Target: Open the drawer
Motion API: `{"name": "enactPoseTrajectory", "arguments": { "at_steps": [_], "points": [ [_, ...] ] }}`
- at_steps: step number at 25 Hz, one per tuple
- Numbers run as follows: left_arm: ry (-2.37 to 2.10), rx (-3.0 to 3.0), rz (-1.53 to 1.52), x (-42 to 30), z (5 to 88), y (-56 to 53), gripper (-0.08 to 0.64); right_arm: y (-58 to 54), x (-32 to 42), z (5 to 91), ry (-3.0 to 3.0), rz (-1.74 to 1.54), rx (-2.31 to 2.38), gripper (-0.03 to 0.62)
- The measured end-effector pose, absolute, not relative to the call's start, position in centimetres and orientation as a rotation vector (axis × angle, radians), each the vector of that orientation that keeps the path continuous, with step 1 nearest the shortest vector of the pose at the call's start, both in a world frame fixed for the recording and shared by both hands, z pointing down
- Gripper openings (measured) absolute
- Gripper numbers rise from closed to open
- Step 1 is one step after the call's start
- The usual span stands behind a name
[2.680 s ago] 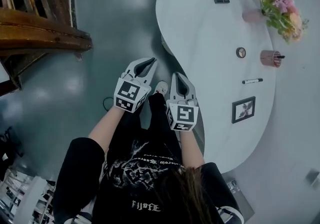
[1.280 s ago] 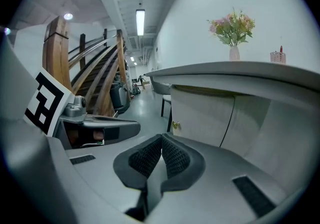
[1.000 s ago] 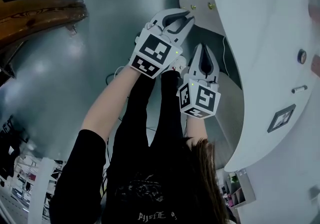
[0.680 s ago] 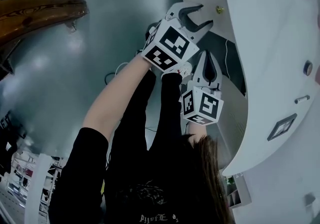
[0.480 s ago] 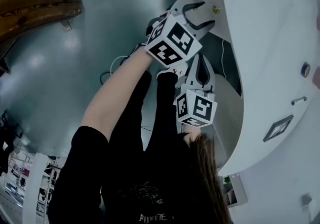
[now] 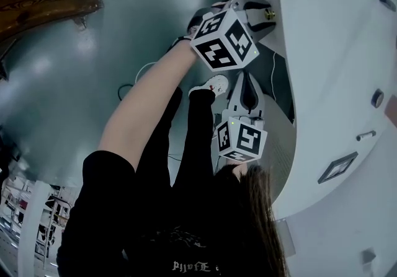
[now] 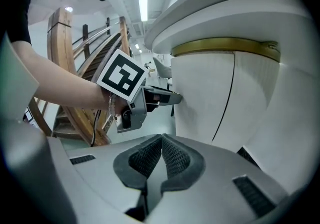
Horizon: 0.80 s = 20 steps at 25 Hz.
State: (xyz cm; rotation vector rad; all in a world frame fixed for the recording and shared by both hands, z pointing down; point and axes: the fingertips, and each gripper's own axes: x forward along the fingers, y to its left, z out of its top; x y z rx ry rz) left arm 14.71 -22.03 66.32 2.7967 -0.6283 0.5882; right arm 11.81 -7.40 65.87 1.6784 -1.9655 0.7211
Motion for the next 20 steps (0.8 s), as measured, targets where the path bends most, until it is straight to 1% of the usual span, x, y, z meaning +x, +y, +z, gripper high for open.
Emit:
{"name": "enactPoseTrajectory", "arguments": {
  "at_steps": [8, 11, 20],
  "points": [
    [-0.497, 2.831, 0.535, 14.8, 66.5, -22.1, 0.164, -7.3, 11.2, 66.3, -1.994, 0.727, 1.636, 0.026],
    [-0.459, 2.865, 0.565, 14.7, 66.6, -22.2, 0.144, -7.5, 10.9, 66.3, -2.004, 0.724, 1.626, 0.026],
    [-0.491, 2.865, 0.557, 14.5, 66.5, -22.0, 0.123, -7.1, 10.9, 66.4, -1.993, 0.719, 1.612, 0.026]
  ]
}}
